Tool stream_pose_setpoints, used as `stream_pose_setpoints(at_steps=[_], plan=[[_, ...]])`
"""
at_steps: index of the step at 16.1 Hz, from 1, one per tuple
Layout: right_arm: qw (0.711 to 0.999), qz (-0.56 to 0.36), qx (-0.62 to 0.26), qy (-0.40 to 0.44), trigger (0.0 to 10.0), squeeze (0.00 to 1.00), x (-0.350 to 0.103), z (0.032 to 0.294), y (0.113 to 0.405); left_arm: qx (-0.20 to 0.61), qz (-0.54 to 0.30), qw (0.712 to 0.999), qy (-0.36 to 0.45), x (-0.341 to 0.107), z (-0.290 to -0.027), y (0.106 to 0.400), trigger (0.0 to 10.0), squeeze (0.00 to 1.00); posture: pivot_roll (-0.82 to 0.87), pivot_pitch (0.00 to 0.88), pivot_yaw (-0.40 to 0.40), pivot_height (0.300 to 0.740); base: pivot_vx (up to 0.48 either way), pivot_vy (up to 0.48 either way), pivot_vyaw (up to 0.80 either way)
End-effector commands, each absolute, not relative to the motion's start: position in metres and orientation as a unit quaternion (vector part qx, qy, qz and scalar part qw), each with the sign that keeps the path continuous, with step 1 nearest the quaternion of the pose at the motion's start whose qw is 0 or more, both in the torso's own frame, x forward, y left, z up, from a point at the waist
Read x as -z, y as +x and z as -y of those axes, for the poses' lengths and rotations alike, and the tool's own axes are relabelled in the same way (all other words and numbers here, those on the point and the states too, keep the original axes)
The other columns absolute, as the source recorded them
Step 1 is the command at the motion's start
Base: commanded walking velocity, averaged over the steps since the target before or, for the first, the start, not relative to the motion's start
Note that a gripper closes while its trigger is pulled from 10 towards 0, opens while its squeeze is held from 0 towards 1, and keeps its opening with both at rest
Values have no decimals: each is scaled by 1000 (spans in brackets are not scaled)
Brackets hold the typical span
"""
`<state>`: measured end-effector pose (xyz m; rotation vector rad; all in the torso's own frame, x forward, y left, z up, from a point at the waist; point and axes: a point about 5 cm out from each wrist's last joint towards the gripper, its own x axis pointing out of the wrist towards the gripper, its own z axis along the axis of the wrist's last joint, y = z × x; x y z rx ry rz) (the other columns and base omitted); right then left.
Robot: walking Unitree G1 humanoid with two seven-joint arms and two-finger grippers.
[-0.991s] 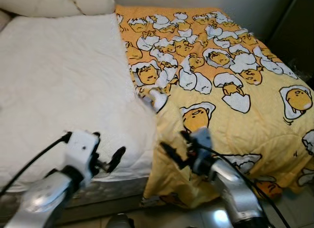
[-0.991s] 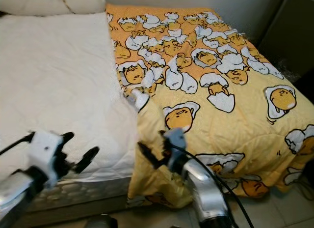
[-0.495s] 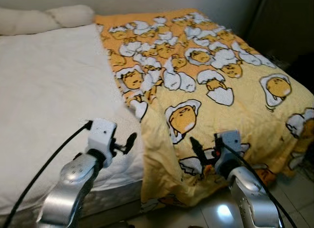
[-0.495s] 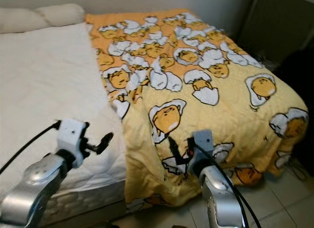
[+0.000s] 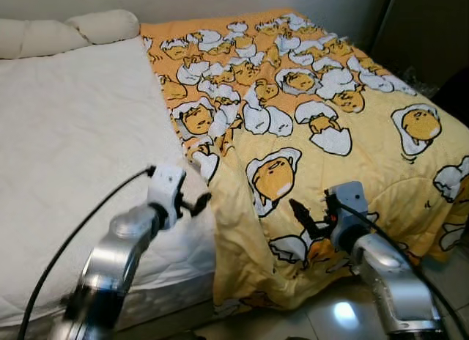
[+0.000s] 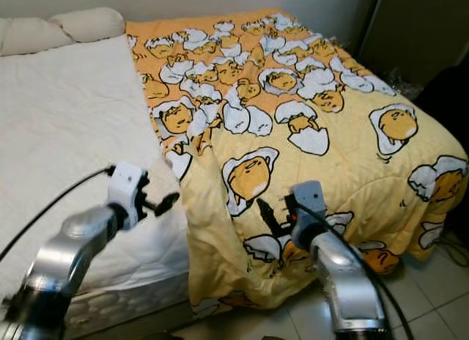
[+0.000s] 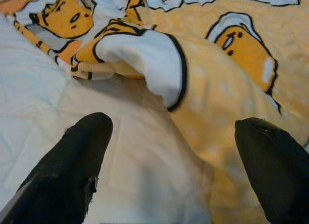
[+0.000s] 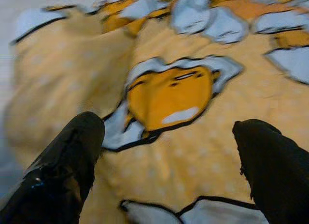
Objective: Clean up the room
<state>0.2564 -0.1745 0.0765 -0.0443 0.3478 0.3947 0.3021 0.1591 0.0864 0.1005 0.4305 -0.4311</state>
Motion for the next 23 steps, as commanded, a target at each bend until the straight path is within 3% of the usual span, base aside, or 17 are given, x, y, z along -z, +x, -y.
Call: stream_pose_setpoints(at_steps=[1,2,4,6,9,10,11,23], plan=[[957,-167,-238,-13,10000,0,-85,174,256,220,-229,948,16,-78,-159,308,10000,482,-146,0,56,740,0,0,0],[950,-170,-261,-13,10000,0,-87,177,253,228,-240,944,-3,-72,-157,311,10000,0,-157,0,53,740,0,0,0],[936,-176,-304,-19,10000,0,-92,182,248,254,-250,934,-32,-64,-149,316,10000,0,-171,0,51,740,0,0,0],[932,-179,-314,-41,10000,0,-99,199,245,249,-271,926,-87,-52,-136,322,10000,0,-199,0,49,740,0,0,0],[924,-176,-339,-28,10000,0,-108,204,239,232,-288,917,-151,-42,-124,323,10000,0,-222,0,51,740,0,0,0],[923,-176,-341,-31,10000,0,-108,204,239,231,-294,913,-161,-39,-121,322,510,0,-227,0,53,740,0,0,0],[922,-176,-343,-34,10000,0,-108,204,238,230,-303,911,-162,-35,-118,321,0,0,-229,0,54,740,0,0,0],[899,-191,-394,-24,10000,0,-106,195,232,228,-337,902,-142,-16,-111,312,0,0,-212,0,54,740,0,0,0]])
